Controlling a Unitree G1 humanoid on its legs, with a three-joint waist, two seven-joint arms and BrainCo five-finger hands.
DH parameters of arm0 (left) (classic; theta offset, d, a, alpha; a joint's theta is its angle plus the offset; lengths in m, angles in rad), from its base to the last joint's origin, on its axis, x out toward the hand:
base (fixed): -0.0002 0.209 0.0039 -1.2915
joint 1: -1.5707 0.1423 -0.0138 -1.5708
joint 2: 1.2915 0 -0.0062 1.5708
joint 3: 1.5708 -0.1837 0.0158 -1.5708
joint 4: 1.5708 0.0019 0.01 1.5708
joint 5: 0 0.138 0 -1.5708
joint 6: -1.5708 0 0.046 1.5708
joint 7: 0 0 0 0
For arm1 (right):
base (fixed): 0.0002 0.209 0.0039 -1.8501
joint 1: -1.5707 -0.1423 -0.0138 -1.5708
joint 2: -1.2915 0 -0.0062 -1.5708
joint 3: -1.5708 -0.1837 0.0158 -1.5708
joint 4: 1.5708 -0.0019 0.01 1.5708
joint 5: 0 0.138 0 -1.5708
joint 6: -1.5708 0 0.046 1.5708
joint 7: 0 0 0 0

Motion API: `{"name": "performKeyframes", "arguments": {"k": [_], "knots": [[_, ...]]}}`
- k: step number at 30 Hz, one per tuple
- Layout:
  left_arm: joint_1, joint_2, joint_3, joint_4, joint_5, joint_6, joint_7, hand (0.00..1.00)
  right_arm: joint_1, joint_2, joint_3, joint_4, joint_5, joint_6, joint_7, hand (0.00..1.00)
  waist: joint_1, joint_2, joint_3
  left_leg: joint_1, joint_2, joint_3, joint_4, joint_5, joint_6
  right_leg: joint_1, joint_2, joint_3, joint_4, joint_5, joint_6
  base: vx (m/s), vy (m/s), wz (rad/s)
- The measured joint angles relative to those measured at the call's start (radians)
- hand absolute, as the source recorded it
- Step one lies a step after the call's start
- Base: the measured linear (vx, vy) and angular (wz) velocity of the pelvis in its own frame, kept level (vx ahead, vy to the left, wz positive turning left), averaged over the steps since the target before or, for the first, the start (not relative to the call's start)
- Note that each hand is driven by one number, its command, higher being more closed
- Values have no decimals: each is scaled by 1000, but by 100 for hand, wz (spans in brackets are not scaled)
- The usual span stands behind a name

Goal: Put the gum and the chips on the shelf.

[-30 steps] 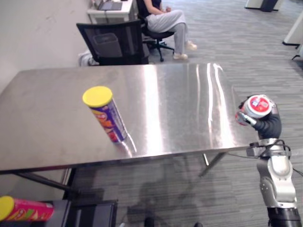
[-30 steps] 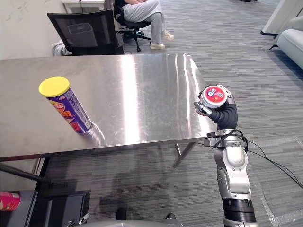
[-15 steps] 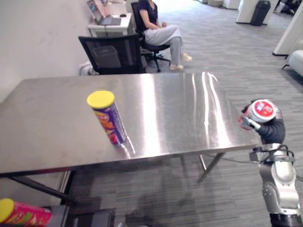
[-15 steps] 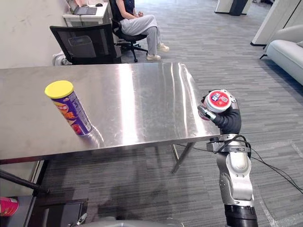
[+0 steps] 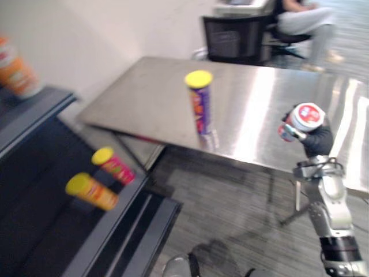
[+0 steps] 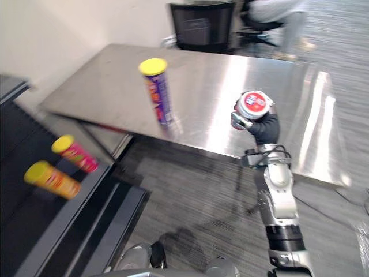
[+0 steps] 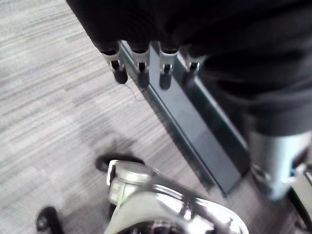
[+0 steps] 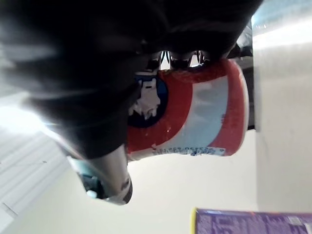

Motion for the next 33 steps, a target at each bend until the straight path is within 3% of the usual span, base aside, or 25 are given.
{"name": "performKeyframes", "arguments": {"k": [1,2,5,8,11,13,18,23,27,33], "knots": [[0,2,12,11,5,5,6,0,0,3,-18,1,0,3,-1,100,7,0,0,1,18,40,64,-48,7,1,-3,-31,-10,10,-1,-142,-82,147],[15,-7,19,21,11,5,12,0,-1,4,-22,2,2,3,-5,100,9,-5,2,22,69,96,171,-123,-4,6,-6,-72,-8,16,-3,-147,-115,99],[37,-14,15,30,15,-7,12,0,15,2,-19,0,3,4,-11,100,4,-3,0,123,106,140,179,-160,-55,11,-38,-157,16,16,-5,-144,13,96],[36,-6,-28,45,14,-24,10,0,37,17,-25,-9,-1,4,-33,100,-22,6,-6,153,91,210,79,-191,-101,-7,-101,-252,91,21,5,-127,172,96],[26,24,-95,51,40,-35,4,0,61,57,-31,-11,-25,4,-74,100,-37,12,-13,151,31,226,-50,-228,-128,-17,-159,-327,150,36,20,-102,261,88],[20,53,-120,51,35,-39,2,0,61,87,-23,-12,-39,5,-80,100,-18,-24,-13,148,-23,207,-96,-212,-106,-24,-195,-333,158,79,7,-101,290,43],[20,61,-116,48,28,-46,12,0,80,96,-14,-43,-40,5,-65,100,3,-31,-18,147,-52,192,-112,-222,-68,-21,-195,-310,103,195,-6,-47,212,6],[19,56,-66,51,-6,-53,9,0,88,100,8,-43,-41,5,-45,100,11,-40,-25,136,-53,178,-106,-231,-67,-24,-170,-256,61,208,-11,27,31,8],[20,29,-21,57,-34,-53,5,0,81,100,54,-43,-60,30,-13,100,21,-31,-29,134,-36,177,-103,-228,-75,-24,-148,-234,53,204,-16,65,-50,-2],[24,17,-20,56,-86,-68,-30,0,71,99,69,-34,-59,48,30,100,34,-24,-33,134,-42,153,-104,-213,-74,-20,-159,-234,82,192,-27,82,-43,11]]}}
